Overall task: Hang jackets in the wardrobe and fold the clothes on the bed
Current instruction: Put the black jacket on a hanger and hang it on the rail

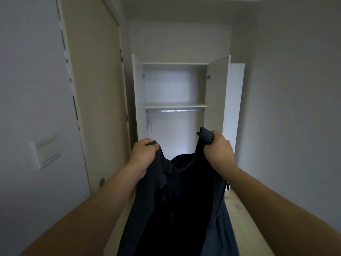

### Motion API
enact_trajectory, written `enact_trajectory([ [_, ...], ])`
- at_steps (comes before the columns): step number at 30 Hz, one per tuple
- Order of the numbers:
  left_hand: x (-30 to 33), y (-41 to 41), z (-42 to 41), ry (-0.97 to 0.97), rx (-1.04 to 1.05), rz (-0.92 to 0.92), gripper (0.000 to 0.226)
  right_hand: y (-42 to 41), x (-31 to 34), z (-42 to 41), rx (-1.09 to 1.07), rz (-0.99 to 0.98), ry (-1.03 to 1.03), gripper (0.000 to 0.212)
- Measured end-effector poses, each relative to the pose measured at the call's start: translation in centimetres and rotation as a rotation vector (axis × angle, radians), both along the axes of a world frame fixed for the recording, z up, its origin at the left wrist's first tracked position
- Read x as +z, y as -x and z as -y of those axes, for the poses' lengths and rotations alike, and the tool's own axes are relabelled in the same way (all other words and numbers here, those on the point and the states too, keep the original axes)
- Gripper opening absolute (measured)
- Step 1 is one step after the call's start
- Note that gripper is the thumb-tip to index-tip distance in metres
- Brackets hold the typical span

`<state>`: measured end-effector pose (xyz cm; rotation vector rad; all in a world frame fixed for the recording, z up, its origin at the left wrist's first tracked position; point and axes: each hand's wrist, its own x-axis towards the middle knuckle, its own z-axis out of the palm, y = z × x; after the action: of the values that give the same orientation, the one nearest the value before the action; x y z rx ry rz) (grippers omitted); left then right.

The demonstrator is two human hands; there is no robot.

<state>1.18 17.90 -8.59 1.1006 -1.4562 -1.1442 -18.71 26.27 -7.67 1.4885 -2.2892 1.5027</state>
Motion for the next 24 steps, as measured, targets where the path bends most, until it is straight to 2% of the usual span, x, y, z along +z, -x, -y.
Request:
enact_trajectory([
  [4,-0.9,3.6,9.6,-0.004,-0.034,-0.038,0.012,3.6,-0.9,9.9,-0.073,0.048,0.055,0.000],
  [8,0.0,7.8,18.8,-0.008,-0.087,-0.044,0.015,8.1,1.1,20.1,-0.135,0.084,-0.030,0.019],
  [13,0.1,13.6,31.1,-0.003,-0.102,-0.046,0.016,12.3,1.4,31.6,-0.175,0.093,-0.015,0.022],
  [15,-0.7,15.6,36.0,-0.014,-0.095,-0.021,0.017,14.7,0.9,36.2,-0.224,0.103,-0.068,0.026],
  [20,-3.7,20.4,49.0,-0.056,-0.071,-0.009,0.015,20.9,-1.5,49.0,-0.074,0.399,-0.087,0.036],
  [23,-4.8,23.5,57.1,-0.057,-0.046,-0.011,0.012,23.4,-2.4,57.0,0.091,0.542,-0.124,0.028],
  [24,-4.9,24.7,59.9,-0.063,-0.037,-0.017,0.012,24.4,-2.3,59.6,0.138,0.534,-0.153,0.029],
])
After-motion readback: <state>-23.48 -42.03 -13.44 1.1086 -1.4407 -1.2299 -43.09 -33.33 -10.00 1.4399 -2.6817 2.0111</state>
